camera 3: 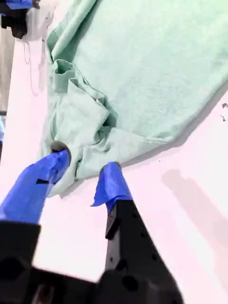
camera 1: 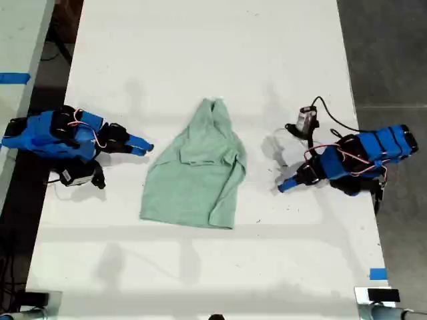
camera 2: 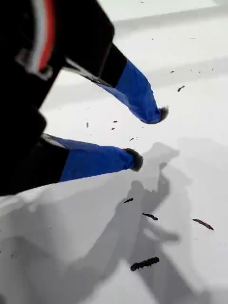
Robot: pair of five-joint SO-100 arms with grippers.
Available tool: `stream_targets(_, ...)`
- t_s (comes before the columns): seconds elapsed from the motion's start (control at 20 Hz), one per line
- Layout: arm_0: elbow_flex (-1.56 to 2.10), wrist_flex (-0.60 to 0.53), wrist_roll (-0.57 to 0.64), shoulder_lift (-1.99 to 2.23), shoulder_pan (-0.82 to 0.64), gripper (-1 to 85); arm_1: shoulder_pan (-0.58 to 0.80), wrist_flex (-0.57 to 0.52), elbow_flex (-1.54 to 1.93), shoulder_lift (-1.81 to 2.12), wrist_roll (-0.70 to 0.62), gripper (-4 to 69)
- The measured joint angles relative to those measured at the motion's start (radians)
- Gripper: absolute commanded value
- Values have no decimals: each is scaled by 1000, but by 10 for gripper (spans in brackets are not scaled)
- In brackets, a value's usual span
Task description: Fold t shirt
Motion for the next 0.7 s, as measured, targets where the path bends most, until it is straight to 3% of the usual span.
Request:
stream_targets(0.1,5,-38,38,0,-15,0,46,0,0,3,29,16)
stream_targets(0.2,11,-94,81,0,-37,0,229,0,0,5,130,16)
stream_targets(0.7,11,-124,107,0,-38,0,265,0,0,5,140,16)
